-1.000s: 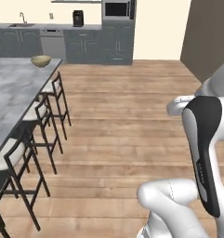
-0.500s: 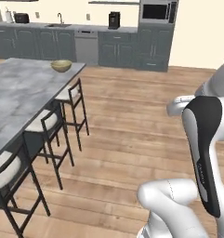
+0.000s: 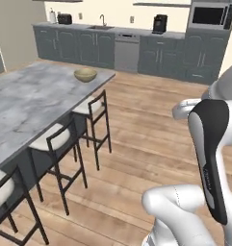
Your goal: There is a bowl on the dining counter. Grab a lemon wedge from the fridge and place it in the bowl. Then get the liquor bottle and glass cup from the cabinet and place them next to the bowl.
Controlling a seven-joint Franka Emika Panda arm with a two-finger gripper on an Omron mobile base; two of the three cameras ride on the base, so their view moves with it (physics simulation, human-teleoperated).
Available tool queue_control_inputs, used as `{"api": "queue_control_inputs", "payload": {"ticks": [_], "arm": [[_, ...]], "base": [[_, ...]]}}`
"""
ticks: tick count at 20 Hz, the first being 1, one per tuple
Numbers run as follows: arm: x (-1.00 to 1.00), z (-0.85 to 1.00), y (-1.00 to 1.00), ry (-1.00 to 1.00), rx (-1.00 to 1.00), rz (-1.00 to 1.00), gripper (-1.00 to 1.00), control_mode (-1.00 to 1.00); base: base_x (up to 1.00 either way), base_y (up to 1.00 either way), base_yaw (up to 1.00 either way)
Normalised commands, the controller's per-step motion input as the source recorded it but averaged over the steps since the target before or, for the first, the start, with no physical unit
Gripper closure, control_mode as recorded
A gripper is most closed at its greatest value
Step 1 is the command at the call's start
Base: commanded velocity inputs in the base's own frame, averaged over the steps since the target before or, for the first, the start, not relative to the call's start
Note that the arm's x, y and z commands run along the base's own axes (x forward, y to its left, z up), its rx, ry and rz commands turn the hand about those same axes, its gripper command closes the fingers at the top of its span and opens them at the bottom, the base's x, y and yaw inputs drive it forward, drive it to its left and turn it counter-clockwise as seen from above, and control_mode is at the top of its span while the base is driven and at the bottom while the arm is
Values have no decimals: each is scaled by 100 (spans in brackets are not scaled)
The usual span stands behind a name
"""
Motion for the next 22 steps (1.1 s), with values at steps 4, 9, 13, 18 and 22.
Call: {"api": "queue_control_inputs", "payload": {"ticks": [4, 9, 13, 18, 22], "arm": [[0, 0, 0, 0, 0, 0, 100, 100], [0, 0, 0, 0, 0, 0, 100, 100], [0, 0, 0, 0, 0, 0, 100, 100], [0, 0, 0, 0, 0, 0, 100, 100], [0, 0, 0, 0, 0, 0, 100, 100]], "base": [[100, -66, 40], [100, -64, 42], [100, -61, 46], [100, -57, 48], [100, -55, 49]]}}
